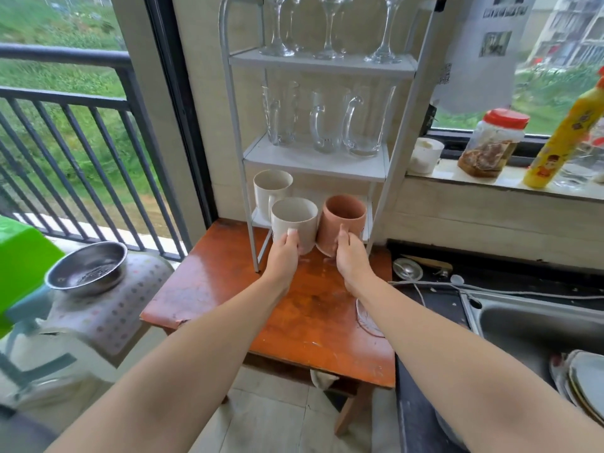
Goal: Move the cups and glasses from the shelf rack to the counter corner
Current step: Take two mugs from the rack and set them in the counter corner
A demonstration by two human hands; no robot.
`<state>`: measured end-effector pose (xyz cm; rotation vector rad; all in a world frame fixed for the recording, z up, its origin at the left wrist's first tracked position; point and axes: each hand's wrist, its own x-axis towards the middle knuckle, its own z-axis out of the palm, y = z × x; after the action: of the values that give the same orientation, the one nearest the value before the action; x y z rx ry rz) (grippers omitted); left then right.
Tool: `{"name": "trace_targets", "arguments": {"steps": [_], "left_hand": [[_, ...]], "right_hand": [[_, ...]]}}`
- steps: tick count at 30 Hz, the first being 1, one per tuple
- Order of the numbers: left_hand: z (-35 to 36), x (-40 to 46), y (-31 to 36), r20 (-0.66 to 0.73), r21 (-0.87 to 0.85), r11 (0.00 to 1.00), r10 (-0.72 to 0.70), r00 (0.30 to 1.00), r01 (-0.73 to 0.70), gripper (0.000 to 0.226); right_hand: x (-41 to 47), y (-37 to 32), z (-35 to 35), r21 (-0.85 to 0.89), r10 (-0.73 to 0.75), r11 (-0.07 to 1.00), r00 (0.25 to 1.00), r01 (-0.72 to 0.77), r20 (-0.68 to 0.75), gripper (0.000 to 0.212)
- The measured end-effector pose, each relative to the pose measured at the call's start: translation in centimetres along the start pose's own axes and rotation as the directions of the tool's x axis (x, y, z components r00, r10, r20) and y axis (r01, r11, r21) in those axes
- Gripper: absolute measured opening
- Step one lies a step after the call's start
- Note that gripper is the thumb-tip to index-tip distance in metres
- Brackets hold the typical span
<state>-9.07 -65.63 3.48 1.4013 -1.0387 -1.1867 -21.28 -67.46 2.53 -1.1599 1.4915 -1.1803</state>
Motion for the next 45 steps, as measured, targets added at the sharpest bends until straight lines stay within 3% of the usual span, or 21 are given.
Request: {"name": "trace_targets", "arguments": {"steps": [6,12,19,27,33,41,45], "left_hand": [[-2.1,-4.6,-1.0,0.056,-0.019,0.999,0.03,0.998,-0.029,0.035],[-4.5,-11.9,-2.9,0.193,0.031,0.999,0.015,0.981,-0.021,0.042],[-2.6,-19.4,-5.8,0.355,0.075,0.99,-0.139,0.925,0.12,0.032],[5.1,-30.8,-9.2,0.608,0.177,0.979,-0.191,0.77,0.103,0.038],[10.6,-42.8,-11.8,0.775,0.302,0.949,-0.301,0.556,0.092,0.024],[17.5,-60.6,-15.9,0.833,0.407,0.913,-0.369,0.413,-0.005,0.032],[20.8,-69.2,-16.8,0.878,0.38,0.924,-0.347,0.329,-0.039,0.032]], "right_hand": [[-5.8,1.5,-0.7,0.068,0.006,0.998,0.995,0.001,-0.095,0.04],[-15.1,4.0,-0.6,0.194,0.113,0.979,0.958,-0.062,-0.263,0.036],[-26.4,7.3,-5.6,0.324,0.243,0.942,0.844,-0.088,-0.479,0.041],[-40.6,12.9,-14.0,0.446,0.423,0.889,0.566,-0.106,-0.707,0.04],[-53.0,17.1,-20.4,0.5,0.505,0.859,0.334,-0.109,-0.796,0.038],[-71.6,20.2,-29.4,0.476,0.491,0.87,0.15,-0.13,-0.858,0.044],[-79.8,20.9,-33.7,0.464,0.472,0.878,0.045,-0.119,-0.881,0.044]]}}
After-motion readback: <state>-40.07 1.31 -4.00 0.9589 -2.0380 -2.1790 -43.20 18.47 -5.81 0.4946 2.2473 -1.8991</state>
